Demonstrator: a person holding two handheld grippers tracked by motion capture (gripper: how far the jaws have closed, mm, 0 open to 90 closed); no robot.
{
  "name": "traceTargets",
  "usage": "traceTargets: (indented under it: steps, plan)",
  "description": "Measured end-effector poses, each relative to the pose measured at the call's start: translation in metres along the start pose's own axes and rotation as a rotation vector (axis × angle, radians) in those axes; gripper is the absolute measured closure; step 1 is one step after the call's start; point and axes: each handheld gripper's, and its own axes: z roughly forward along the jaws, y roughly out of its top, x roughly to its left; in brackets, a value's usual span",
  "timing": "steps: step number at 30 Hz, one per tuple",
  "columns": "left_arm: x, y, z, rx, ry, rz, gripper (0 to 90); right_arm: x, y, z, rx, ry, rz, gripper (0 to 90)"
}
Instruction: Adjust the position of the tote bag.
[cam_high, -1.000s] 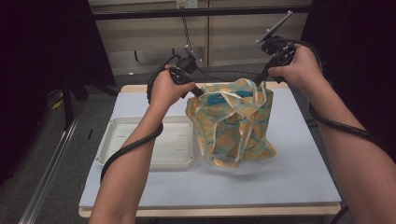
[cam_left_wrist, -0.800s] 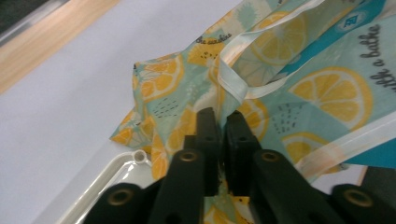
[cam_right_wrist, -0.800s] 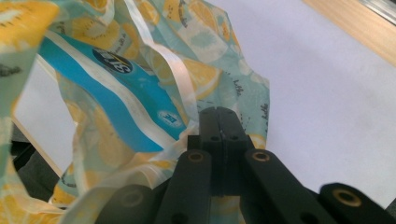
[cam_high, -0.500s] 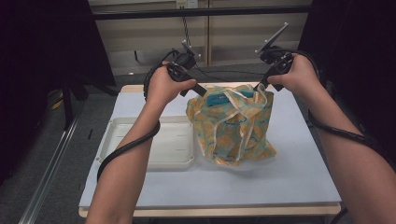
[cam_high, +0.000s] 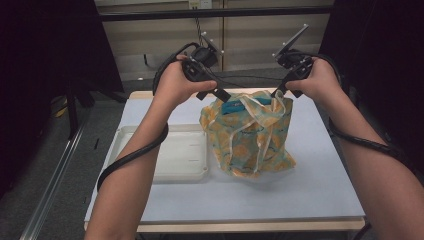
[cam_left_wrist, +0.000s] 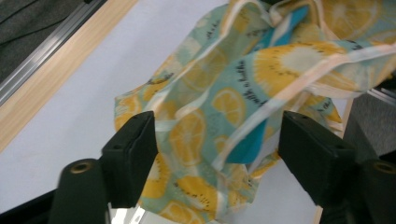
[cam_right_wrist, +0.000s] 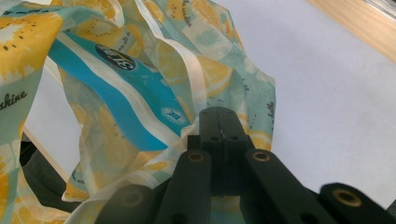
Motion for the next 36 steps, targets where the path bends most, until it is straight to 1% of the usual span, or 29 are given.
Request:
traceTargets:
  steps: [1,2,4,5,6,8,9,10,11,12,13,14,15,16,17,18,19,20,22,23,24,25,28,29,30,31,36]
  plan:
    - [-0.004,0.001,0.002,-0.012,-0.007,-0.005,27.1,0.000,0.000,0.000,0.000,0.001,-0.003,90.0]
    - [-0.006,0.003,0.004,-0.010,-0.018,0.009,27.3,0.001,0.000,0.001,-0.003,0.004,-0.004,90.0]
    - [-0.010,0.006,0.007,0.001,-0.020,0.029,28.8,0.001,0.001,0.001,-0.002,0.002,-0.009,90.0]
    - [-0.012,0.008,0.010,0.016,-0.021,0.037,29.2,0.002,0.001,0.001,0.001,0.003,-0.002,90.0]
    - [-0.013,0.009,0.012,0.014,-0.020,0.045,30.3,0.003,0.001,0.001,-0.002,0.004,-0.002,90.0]
    - [-0.014,0.011,0.017,0.025,-0.035,0.058,35.6,0.003,0.001,0.002,-0.001,0.008,-0.005,90.0]
    - [-0.014,0.012,0.018,0.015,-0.043,0.064,39.2,0.003,0.001,0.002,-0.002,0.006,-0.002,90.0]
    - [-0.014,0.012,0.020,-0.001,-0.049,0.061,42.8,0.002,0.001,0.002,-0.001,0.008,-0.002,90.0]
    - [-0.014,0.013,0.020,0.001,-0.059,0.052,48.0,0.002,0.001,0.002,-0.003,0.010,-0.005,90.0]
    - [-0.013,0.013,0.021,-0.007,-0.057,0.049,54.7,0.002,0.001,0.003,-0.007,0.009,-0.006,90.0]
    - [-0.014,0.014,0.022,-0.003,-0.064,0.037,58.5,0.002,0.000,0.003,-0.003,0.009,-0.003,90.0]
    - [-0.013,0.014,0.024,0.006,-0.071,0.040,63.9,0.001,0.000,0.002,0.001,0.011,-0.001,90.0]
    - [-0.013,0.014,0.025,0.007,-0.088,0.033,71.0,0.001,0.000,0.002,-0.008,0.013,-0.003,90.0]
    - [-0.013,0.014,0.025,-0.005,-0.100,0.021,76.3,0.000,0.000,0.002,-0.010,0.014,-0.004,90.0]
    - [-0.013,0.015,0.024,-0.009,-0.100,0.009,80.7,0.000,-0.001,0.002,-0.007,0.015,0.000,90.0]
    - [-0.012,0.015,0.023,-0.014,-0.104,0.001,83.1,-0.001,-0.001,0.002,-0.007,0.013,0.001,90.0]
    - [-0.011,0.015,0.021,-0.029,-0.111,-0.016,85.4,-0.001,-0.001,0.002,-0.012,0.017,-0.005,90.0]
    - [-0.010,0.016,0.019,-0.034,-0.124,-0.033,87.5,-0.002,-0.002,0.001,-0.009,0.017,0.000,90.0]
    - [-0.008,0.015,0.016,-0.048,-0.120,-0.049,90.0,-0.003,-0.003,0.000,-0.013,0.023,0.005,90.0]
    - [-0.006,0.015,0.014,-0.050,-0.118,-0.054,90.0,-0.004,-0.004,-0.001,-0.017,0.026,0.001,90.0]
    - [-0.005,0.015,0.012,-0.055,-0.115,-0.063,90.0,-0.005,-0.004,-0.002,-0.024,0.027,0.007,90.0]
    - [-0.002,0.014,0.011,-0.069,-0.106,-0.071,90.0,-0.006,-0.005,-0.002,-0.025,0.029,0.012,90.0]
    - [0.005,0.011,0.005,-0.103,-0.099,-0.113,90.0,-0.009,-0.008,-0.003,-0.022,0.034,0.016,90.0]
    - [0.009,0.010,0.003,-0.108,-0.088,-0.116,90.0,-0.009,-0.009,-0.004,-0.023,0.038,0.021,90.0]
    - [0.011,0.009,0.003,-0.117,-0.075,-0.140,90.0,-0.011,-0.010,-0.005,-0.025,0.037,0.016,90.0]
    - [0.014,0.008,0.002,-0.122,-0.059,-0.151,90.0,-0.012,-0.011,-0.005,-0.024,0.039,0.022,90.0]
    - [0.028,0.003,0.003,-0.120,-0.015,-0.191,90.0,-0.018,-0.017,-0.007,-0.022,0.040,0.039,90.0]
